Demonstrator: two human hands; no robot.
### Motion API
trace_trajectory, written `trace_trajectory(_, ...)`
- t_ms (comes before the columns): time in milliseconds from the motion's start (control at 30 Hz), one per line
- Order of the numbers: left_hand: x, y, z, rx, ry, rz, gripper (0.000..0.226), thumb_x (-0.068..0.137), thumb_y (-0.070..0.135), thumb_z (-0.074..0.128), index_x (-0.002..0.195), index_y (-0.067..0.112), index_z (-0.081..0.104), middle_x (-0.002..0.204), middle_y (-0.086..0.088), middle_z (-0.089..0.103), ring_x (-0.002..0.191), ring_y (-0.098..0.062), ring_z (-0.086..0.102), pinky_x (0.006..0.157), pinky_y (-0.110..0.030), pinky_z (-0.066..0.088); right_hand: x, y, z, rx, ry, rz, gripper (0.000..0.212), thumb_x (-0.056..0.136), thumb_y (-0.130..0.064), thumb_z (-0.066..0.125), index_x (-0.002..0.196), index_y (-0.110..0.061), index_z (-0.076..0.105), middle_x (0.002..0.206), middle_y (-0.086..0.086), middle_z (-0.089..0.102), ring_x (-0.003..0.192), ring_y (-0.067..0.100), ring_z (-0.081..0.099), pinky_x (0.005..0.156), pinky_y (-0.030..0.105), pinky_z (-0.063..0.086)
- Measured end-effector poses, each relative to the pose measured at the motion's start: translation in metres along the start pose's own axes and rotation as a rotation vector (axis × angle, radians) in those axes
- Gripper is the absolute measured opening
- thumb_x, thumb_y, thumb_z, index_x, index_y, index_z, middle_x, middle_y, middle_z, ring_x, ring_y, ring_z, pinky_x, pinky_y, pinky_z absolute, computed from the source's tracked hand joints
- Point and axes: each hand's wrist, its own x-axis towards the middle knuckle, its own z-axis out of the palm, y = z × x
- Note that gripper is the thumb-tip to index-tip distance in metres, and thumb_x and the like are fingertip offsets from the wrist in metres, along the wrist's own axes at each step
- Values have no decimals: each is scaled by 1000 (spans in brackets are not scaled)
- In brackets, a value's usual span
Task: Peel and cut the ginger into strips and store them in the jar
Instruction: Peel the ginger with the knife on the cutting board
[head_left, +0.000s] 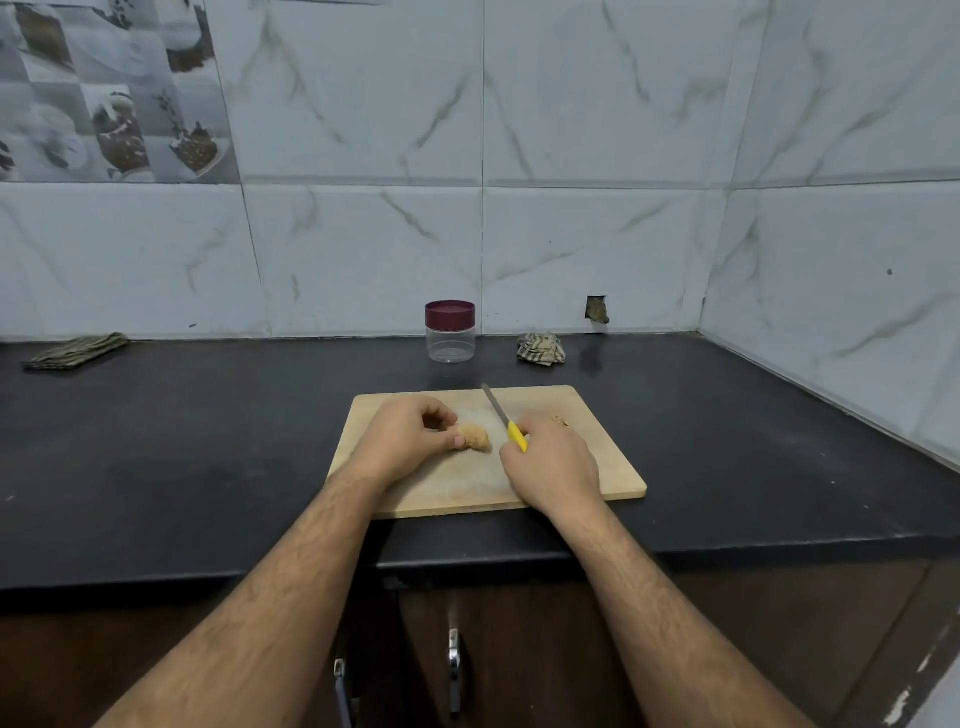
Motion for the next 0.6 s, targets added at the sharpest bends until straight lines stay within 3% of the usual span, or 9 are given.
trace_trajectory(267, -3, -5, 3, 31, 30, 27, 23, 78, 26, 81, 100, 21, 76, 85, 11, 68, 81, -3, 60, 69, -15, 45, -3, -3, 0, -52, 31, -21, 12, 90, -24, 49, 79, -19, 52, 75, -4, 52, 71, 20, 48, 49, 30, 26)
trace_trajectory(500, -5, -4, 5, 35, 41, 52, 26, 76, 25, 83, 100, 21, 76, 85, 9, 67, 79, -6, 57, 74, -24, 48, 1, -3, -3, -76, -46, -36, 14, 94, -22, 45, 83, -17, 53, 83, -1, 55, 80, 23, 52, 61, 33, 35)
trace_trajectory(600, -5, -5, 5, 32, 45, 56, 24, 75, 25, 83, 99, 22, 76, 78, 14, 64, 74, -3, 54, 69, -21, 45, 0, -4, -8, -77, -70, -102, 17, 95, -21, 43, 98, -20, 59, 95, -1, 62, 94, 25, 58, 68, 34, 43)
